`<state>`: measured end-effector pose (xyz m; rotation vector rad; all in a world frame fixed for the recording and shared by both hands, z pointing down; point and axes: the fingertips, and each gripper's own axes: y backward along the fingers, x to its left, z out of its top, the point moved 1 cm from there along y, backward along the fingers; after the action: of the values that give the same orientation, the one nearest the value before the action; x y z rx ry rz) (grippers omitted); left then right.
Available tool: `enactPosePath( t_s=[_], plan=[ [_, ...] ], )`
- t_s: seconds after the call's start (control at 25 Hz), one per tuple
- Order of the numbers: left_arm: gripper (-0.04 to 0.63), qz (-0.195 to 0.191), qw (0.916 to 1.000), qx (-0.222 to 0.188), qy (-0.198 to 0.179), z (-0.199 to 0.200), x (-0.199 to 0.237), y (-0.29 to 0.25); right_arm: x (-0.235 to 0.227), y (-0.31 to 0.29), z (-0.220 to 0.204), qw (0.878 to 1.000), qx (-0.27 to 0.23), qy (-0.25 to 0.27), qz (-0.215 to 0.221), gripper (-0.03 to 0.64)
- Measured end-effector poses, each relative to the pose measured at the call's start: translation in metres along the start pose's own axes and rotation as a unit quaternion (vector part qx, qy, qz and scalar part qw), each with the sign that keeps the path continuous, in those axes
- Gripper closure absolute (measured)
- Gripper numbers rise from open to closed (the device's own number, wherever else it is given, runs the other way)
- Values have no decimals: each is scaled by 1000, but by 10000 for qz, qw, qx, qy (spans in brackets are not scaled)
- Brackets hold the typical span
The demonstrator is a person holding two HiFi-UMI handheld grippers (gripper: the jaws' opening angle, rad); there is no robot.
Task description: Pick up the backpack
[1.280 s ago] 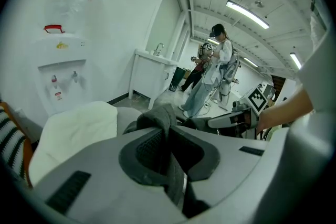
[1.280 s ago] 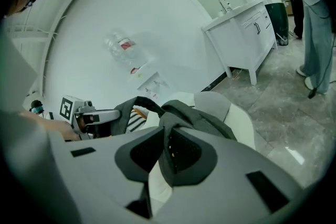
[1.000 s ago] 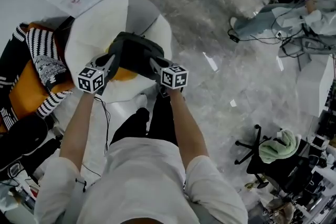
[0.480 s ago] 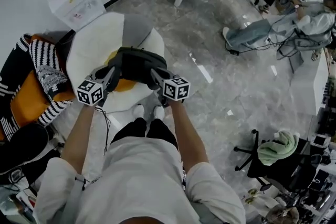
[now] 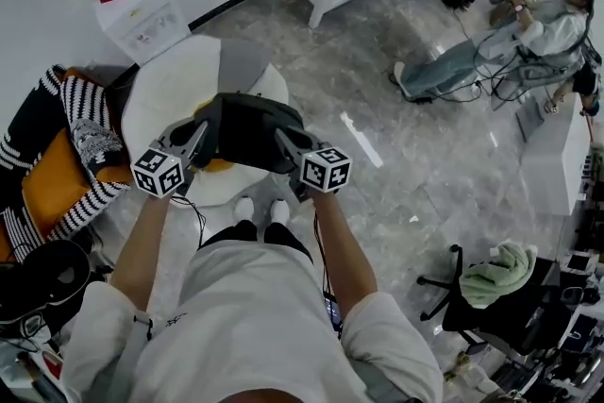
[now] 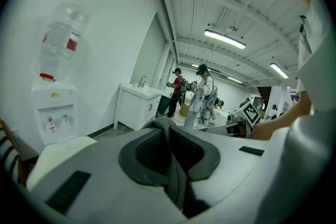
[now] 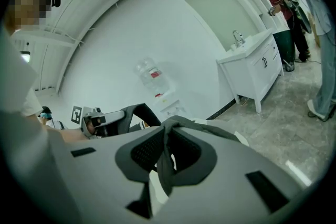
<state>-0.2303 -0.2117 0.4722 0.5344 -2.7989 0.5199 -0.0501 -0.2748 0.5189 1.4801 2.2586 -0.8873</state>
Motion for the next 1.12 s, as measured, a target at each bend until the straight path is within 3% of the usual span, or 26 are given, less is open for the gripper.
enactPosePath(
  t_s=[0.52, 1.12],
  plan=[
    [561, -209, 9968, -634, -435, 70, -68, 32, 47, 71, 60, 9976, -514, 289, 356, 575],
    [561, -491, 9847, -1230, -1135, 151, -100, 50, 84, 105, 135, 9886, -1202, 647, 642, 575]
  ],
)
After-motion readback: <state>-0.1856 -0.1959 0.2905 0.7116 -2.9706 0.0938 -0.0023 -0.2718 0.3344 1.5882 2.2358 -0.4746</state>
